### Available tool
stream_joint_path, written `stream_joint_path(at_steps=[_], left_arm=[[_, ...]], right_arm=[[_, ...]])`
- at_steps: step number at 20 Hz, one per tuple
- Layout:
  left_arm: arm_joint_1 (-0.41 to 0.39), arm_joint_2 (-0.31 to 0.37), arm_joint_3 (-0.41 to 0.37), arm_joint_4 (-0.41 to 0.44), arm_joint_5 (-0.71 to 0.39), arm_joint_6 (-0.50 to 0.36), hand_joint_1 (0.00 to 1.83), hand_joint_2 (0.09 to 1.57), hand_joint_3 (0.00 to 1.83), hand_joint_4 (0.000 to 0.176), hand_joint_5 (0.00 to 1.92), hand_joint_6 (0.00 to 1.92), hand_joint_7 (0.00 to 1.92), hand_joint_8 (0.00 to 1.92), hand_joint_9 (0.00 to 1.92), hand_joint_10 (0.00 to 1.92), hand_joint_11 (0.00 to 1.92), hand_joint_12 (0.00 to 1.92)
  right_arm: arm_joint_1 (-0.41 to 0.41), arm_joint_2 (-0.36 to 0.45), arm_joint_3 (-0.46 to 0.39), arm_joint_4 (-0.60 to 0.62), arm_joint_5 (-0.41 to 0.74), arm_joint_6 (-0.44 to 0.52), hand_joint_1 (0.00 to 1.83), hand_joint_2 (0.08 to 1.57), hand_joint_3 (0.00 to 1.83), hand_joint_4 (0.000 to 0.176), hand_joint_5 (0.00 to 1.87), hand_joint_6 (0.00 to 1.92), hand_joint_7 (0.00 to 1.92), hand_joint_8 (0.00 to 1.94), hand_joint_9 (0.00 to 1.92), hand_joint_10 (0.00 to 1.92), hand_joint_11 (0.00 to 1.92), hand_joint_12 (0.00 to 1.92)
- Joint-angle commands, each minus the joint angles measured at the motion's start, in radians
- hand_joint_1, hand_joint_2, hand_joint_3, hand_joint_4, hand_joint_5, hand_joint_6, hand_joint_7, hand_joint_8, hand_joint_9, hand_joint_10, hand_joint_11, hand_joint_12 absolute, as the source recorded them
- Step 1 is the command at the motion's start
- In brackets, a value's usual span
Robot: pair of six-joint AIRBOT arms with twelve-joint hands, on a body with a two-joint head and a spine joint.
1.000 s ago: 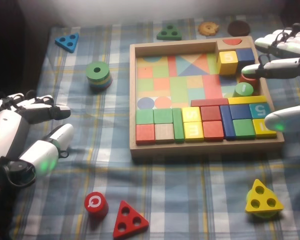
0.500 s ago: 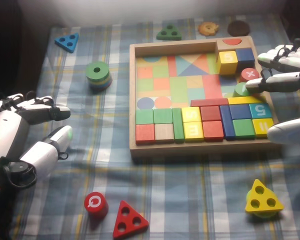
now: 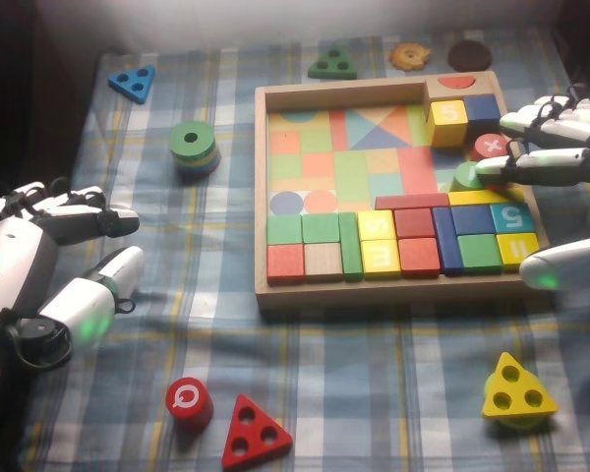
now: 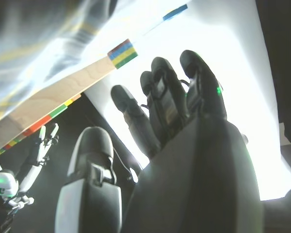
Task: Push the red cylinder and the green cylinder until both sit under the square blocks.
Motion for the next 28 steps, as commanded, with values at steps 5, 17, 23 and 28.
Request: stream_joint_path(at_steps=[5,17,23,28], left_arm=[[-0.004,-0.001,0.000,0.049,-0.109,-0.004,0.52,1.34,0.00,0.000,0.82,0.00,0.49,0.00,0.41,0.00,0.00,0.43],[-0.004,-0.001,-0.001,0.046,-0.109,-0.005,0.50,1.32,0.00,0.010,0.81,0.00,0.49,0.00,0.40,0.00,0.00,0.40],[-0.003,-0.002,-0.001,0.045,-0.109,-0.005,0.49,1.32,0.00,0.010,0.81,0.00,0.49,0.00,0.41,0.00,0.00,0.43],[-0.003,-0.003,-0.001,0.045,-0.109,-0.005,0.46,1.33,0.00,0.026,0.81,0.00,0.49,0.00,0.41,0.00,0.00,0.42]], right_arm=[[0.007,-0.012,0.002,0.000,0.089,0.000,0.00,0.87,0.00,0.176,0.29,0.00,0.00,0.00,0.00,0.00,0.00,0.00],[0.009,-0.011,0.000,0.006,0.111,0.000,0.00,0.84,0.00,0.174,0.29,0.01,0.00,0.00,0.00,0.00,0.00,0.00],[0.020,0.023,-0.020,0.078,0.197,-0.026,0.00,0.85,0.00,0.176,0.31,0.01,0.00,0.00,0.00,0.00,0.00,0.00],[0.019,0.025,-0.011,0.111,0.200,-0.043,0.00,0.87,0.01,0.176,0.32,0.01,0.00,0.00,0.00,0.00,0.00,0.00]])
